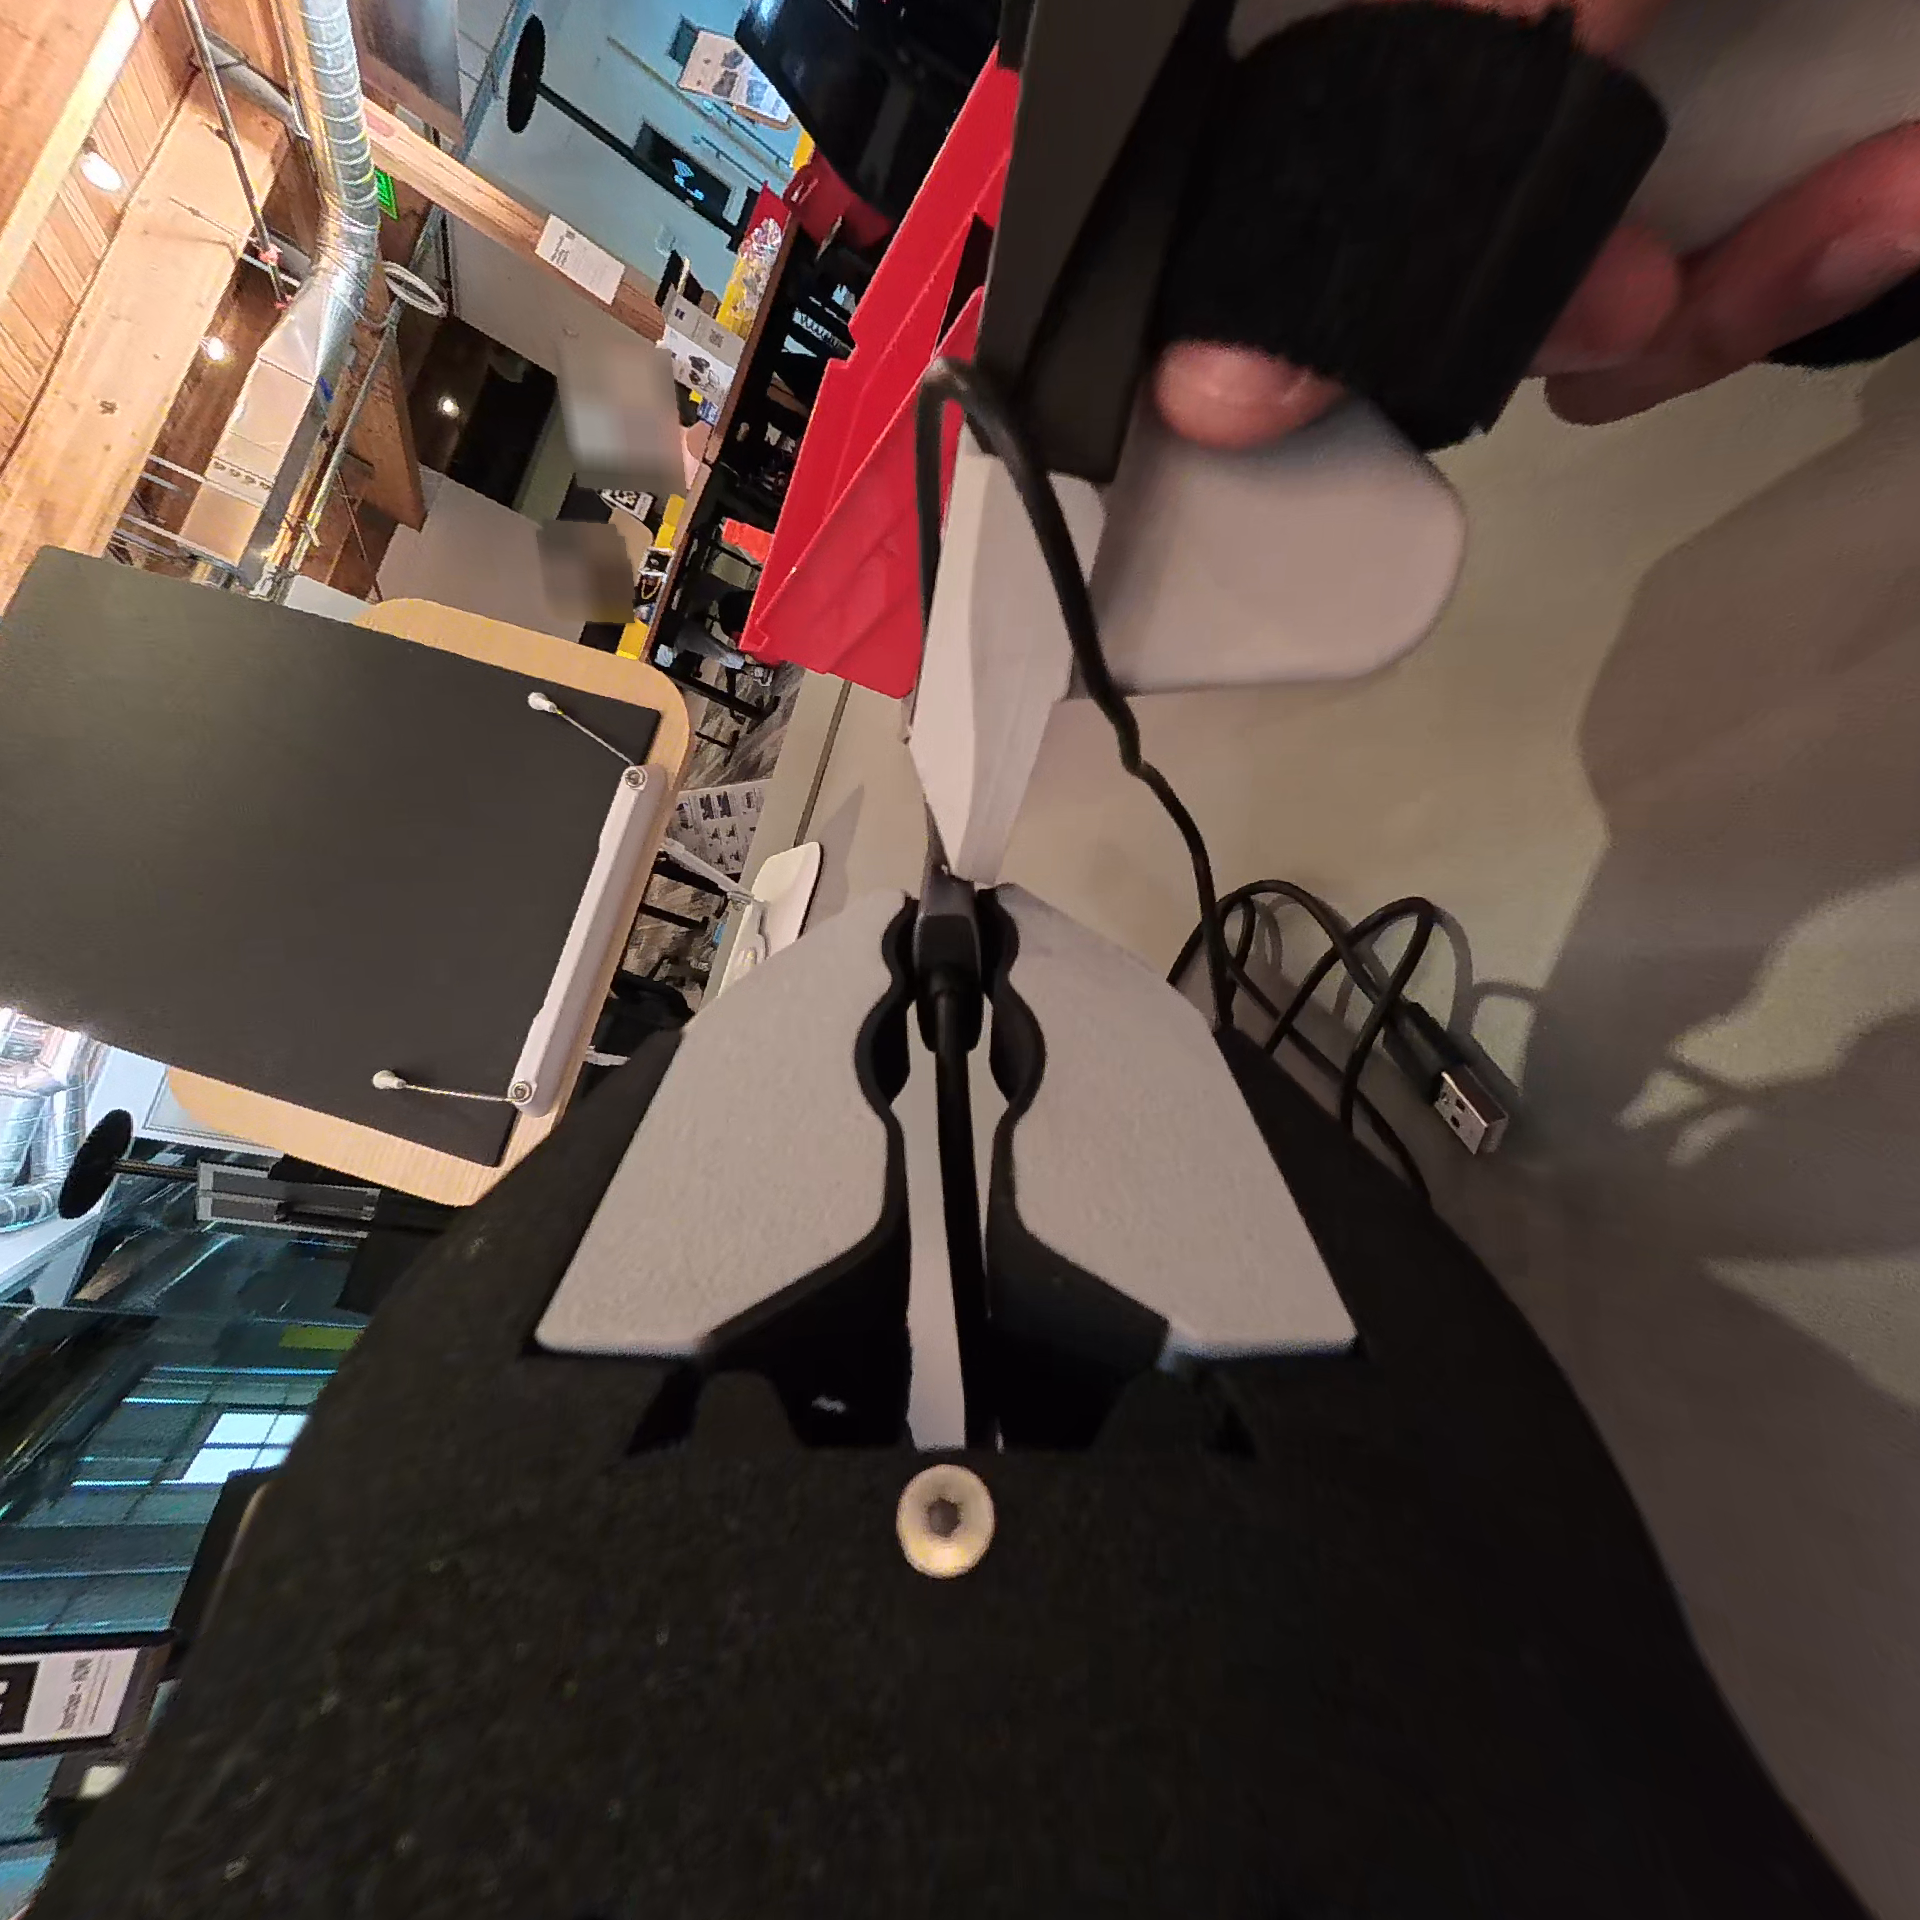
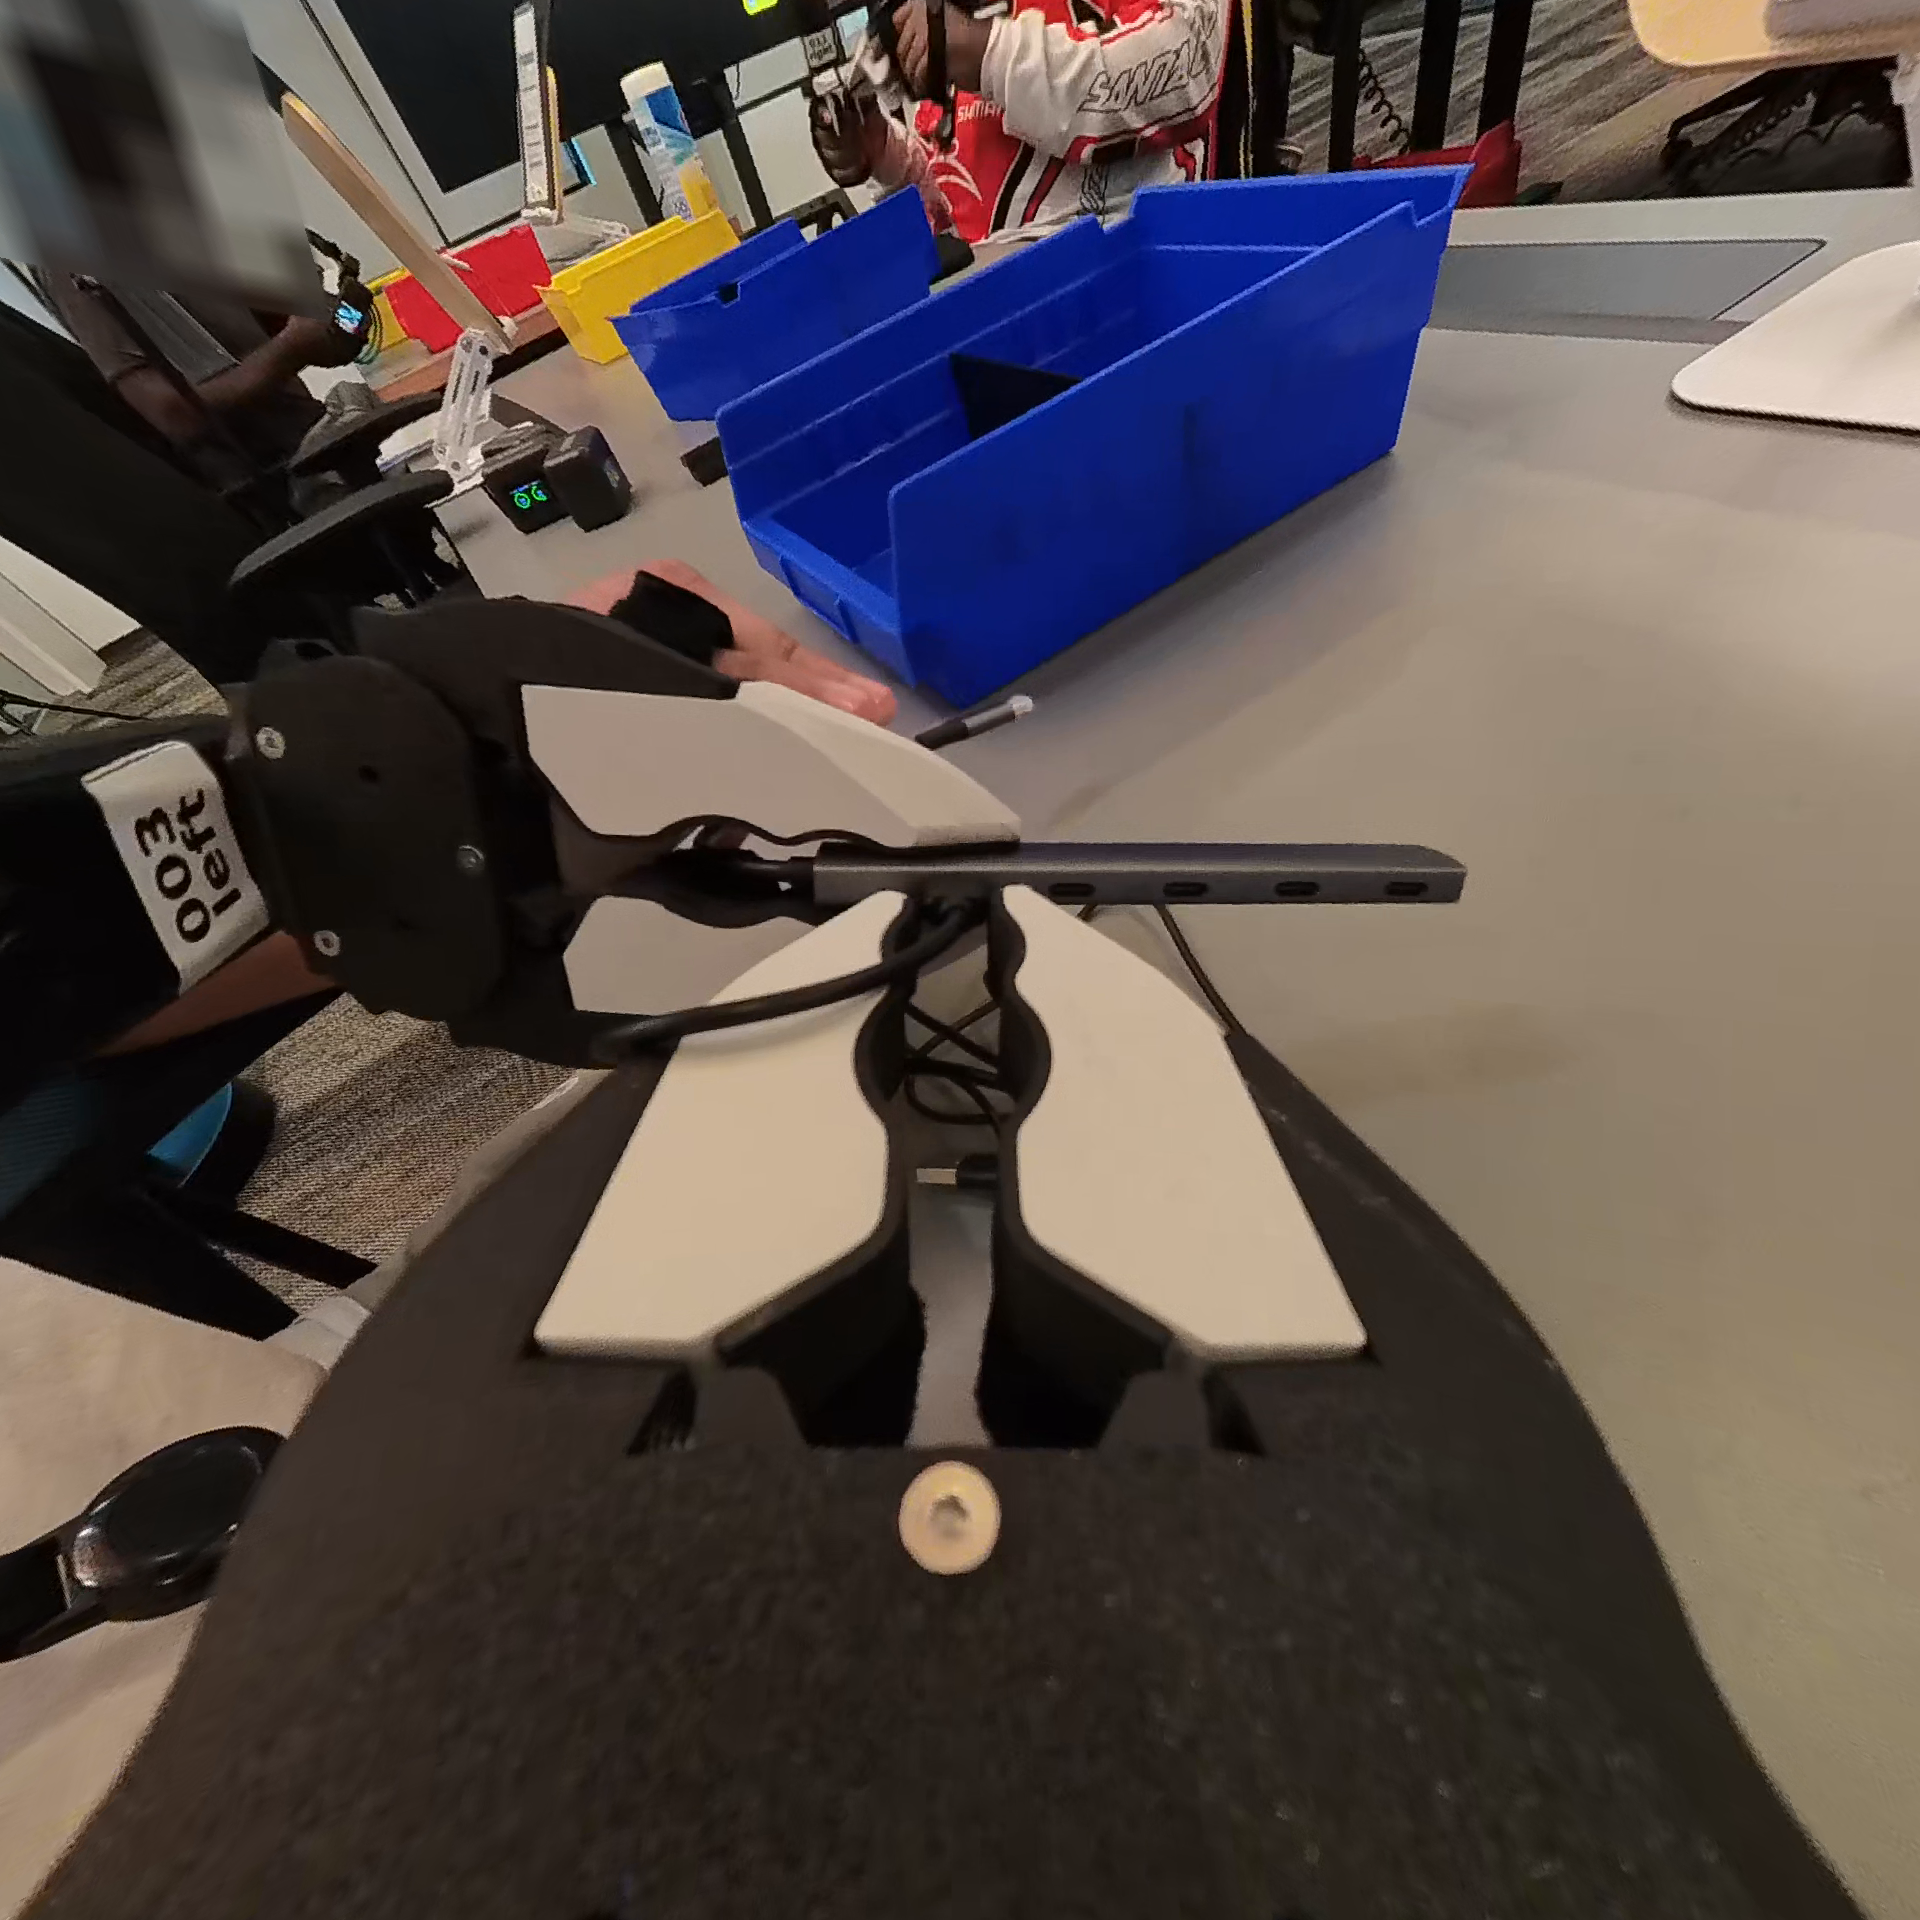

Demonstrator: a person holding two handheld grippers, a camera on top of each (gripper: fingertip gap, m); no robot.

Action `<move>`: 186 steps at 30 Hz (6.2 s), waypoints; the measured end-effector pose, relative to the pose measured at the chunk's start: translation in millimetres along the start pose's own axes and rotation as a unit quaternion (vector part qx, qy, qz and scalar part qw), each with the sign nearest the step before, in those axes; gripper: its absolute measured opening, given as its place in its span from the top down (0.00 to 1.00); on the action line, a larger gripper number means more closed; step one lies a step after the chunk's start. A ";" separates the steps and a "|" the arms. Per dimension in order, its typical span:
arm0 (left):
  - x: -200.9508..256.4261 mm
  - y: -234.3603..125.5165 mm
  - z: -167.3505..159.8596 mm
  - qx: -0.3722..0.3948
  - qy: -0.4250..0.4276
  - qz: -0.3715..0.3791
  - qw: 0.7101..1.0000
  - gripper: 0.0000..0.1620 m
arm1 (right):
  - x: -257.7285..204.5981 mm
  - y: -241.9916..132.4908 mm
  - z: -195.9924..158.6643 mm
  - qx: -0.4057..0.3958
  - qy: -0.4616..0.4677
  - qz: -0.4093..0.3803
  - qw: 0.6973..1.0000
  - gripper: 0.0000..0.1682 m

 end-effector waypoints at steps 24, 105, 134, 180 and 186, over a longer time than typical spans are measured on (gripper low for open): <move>1.7 -1.5 -0.5 -0.004 0.049 -0.017 0.999 0.93 | 4.1 -2.1 9.5 -0.072 -0.024 0.035 0.996 0.94; -7.2 -22.0 -19.4 -0.040 -0.066 -0.056 0.995 0.94 | 300.8 -87.8 31.6 -0.479 -0.204 -0.386 0.762 0.98; -58.3 -49.1 -32.3 0.328 -0.491 -0.249 0.768 0.94 | 16.4 -14.9 30.0 0.096 -0.053 0.213 0.971 0.90; -46.2 -46.2 -56.3 0.125 -0.502 -0.145 0.843 0.83 | 392.2 -43.0 95.1 -0.380 -0.090 -0.426 0.816 0.71; -52.0 -85.3 -76.1 0.029 -0.547 -0.013 0.836 0.78 | 310.6 -81.1 132.9 -0.279 -0.170 -0.472 0.819 0.70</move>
Point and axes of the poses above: each gripper's, where its closed fingertips meet, y out along the fingers, z out of its top, x = y × z across the jaws, the point moved 9 cm from there along -y, back along the fingers, and after that the axes turned 4 degrees about -z, right-handed, at the moved point
